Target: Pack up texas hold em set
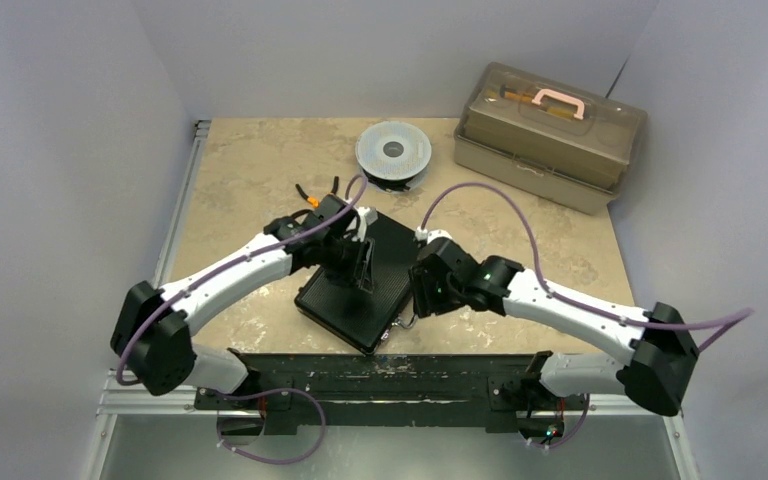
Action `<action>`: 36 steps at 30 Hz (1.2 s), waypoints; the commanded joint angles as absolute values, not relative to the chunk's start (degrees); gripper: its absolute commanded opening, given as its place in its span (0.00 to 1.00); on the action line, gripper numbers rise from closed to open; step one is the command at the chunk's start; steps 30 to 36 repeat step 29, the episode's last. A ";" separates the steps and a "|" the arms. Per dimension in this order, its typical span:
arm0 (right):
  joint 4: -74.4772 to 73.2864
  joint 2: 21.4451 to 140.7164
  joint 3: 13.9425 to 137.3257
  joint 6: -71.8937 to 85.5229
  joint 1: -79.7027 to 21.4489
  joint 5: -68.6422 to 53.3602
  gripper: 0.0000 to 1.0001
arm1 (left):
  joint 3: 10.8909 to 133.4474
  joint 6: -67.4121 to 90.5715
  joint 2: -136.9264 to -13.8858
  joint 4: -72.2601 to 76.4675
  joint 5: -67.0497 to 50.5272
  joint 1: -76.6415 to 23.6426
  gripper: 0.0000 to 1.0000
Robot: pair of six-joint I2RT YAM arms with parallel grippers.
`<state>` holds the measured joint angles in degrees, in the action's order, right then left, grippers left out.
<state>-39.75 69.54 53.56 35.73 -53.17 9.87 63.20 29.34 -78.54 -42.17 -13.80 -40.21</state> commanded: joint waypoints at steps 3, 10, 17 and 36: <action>-59.27 65.69 74.68 36.56 -51.17 40.30 0.63 | 80.78 22.64 -68.48 -49.35 -1.66 -39.68 0.48; -61.23 65.15 97.06 25.23 -50.54 59.33 0.97 | 96.59 14.81 -58.79 -48.81 16.13 -39.30 0.74; -53.44 62.81 102.67 14.16 -50.54 67.83 0.99 | 93.36 3.73 -47.13 -31.19 27.19 -39.33 0.88; -51.63 60.88 105.59 15.98 -50.54 63.29 0.99 | 91.30 -0.54 -44.71 -32.79 34.39 -39.29 0.88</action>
